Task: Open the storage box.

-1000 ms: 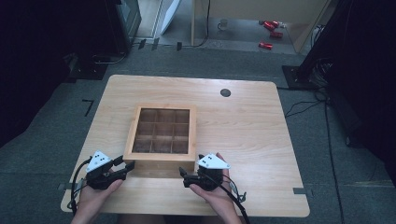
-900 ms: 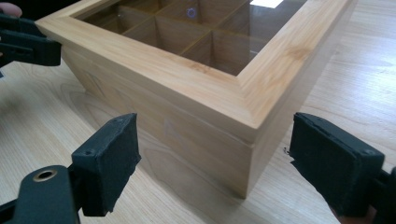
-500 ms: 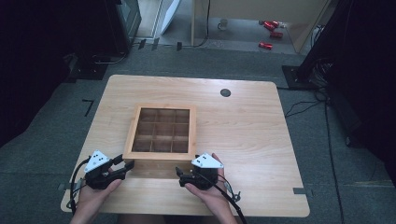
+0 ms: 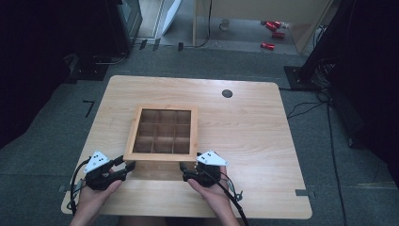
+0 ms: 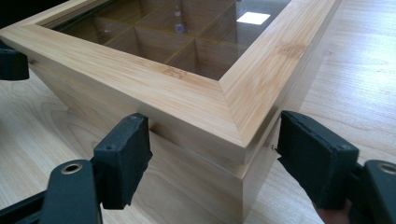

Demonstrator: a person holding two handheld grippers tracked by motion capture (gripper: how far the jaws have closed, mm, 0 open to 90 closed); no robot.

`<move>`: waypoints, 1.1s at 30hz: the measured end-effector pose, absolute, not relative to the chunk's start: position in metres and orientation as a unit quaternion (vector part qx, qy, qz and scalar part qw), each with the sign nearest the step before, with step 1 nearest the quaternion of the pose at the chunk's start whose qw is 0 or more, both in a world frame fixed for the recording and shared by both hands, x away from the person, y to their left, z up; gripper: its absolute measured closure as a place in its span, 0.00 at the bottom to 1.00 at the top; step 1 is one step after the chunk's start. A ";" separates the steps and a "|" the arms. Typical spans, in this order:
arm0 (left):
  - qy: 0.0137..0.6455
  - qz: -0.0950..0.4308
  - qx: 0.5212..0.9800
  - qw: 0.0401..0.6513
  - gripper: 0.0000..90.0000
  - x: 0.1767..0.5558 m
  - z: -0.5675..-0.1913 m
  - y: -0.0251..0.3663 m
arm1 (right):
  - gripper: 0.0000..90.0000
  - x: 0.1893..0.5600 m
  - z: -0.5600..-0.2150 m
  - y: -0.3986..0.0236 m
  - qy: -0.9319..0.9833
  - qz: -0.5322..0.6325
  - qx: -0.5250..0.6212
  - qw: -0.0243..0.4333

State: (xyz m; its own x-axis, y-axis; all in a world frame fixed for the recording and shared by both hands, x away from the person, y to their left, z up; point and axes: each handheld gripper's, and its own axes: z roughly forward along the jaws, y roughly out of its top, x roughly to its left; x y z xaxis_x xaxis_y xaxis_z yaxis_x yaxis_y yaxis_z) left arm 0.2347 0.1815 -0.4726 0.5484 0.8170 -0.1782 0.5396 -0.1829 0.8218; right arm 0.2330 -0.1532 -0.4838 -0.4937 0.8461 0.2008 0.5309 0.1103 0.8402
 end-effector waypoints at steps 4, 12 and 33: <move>0.451 0.155 0.752 0.455 0.56 0.235 -0.472 0.181 | 0.29 0.234 -0.483 -0.154 0.726 0.470 0.474 0.167; 0.450 0.156 0.751 0.457 0.56 0.235 -0.470 0.181 | 0.30 0.234 -0.481 -0.155 0.728 0.472 0.467 0.171; 0.453 0.144 0.743 0.472 0.55 0.237 -0.469 0.183 | 0.30 0.233 -0.476 -0.151 0.731 0.472 0.456 0.188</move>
